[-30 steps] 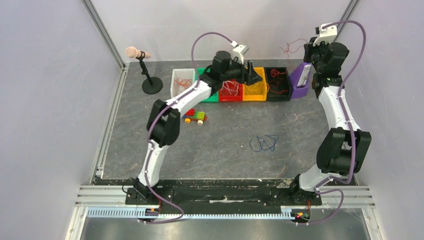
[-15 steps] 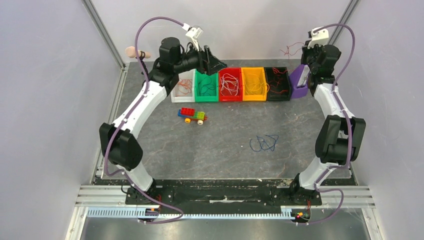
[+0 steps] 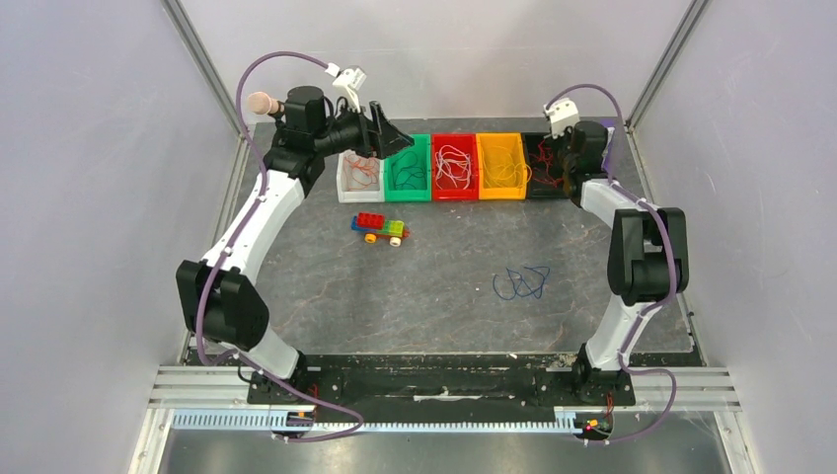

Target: Untangle the cables

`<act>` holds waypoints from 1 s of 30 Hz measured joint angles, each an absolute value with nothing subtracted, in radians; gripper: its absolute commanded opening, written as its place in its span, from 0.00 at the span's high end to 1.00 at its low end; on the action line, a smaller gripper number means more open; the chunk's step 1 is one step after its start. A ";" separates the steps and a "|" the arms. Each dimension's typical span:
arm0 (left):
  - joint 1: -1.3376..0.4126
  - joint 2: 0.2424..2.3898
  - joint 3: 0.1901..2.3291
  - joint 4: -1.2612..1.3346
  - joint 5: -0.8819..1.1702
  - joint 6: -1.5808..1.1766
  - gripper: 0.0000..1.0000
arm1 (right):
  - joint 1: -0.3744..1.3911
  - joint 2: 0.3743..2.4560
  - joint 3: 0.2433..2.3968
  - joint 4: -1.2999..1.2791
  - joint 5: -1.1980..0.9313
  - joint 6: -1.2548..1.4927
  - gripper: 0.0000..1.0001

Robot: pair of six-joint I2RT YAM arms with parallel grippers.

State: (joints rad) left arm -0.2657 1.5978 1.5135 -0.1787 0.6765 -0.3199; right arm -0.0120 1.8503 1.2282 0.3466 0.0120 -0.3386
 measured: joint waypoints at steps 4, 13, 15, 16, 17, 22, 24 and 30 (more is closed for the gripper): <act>-0.263 1.558 1.498 -0.183 0.672 -0.320 0.22 | 0.015 1.870 1.217 0.304 0.027 -0.369 1.00; -0.244 1.521 1.498 -0.184 0.670 -0.320 0.22 | 0.025 2.009 1.258 0.260 0.043 -0.383 1.00; -0.243 1.521 1.498 -0.189 0.668 -0.320 0.22 | 0.025 2.044 1.281 0.233 0.038 -0.382 1.00; -0.242 1.521 1.498 -0.190 0.665 -0.320 0.22 | 0.025 2.053 1.291 0.218 0.035 -0.382 0.98; -0.242 1.521 1.498 -0.191 0.664 -0.320 0.22 | 0.025 2.057 1.299 0.204 0.033 -0.381 0.90; -0.242 1.521 1.498 -0.192 0.664 -0.320 0.22 | 0.024 2.037 1.350 0.162 0.011 -0.366 0.64; -0.242 1.521 1.498 -0.193 0.664 -0.320 0.22 | 0.021 2.006 1.363 0.136 -0.010 -0.360 0.61; -0.242 1.518 1.499 -0.200 0.663 -0.318 0.21 | 0.013 1.869 1.409 0.070 -0.072 -0.337 0.37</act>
State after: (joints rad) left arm -0.2417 1.5181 1.4986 -0.2001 0.6632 -0.3183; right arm 0.0132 1.8690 1.4090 0.0700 -0.0715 -0.3367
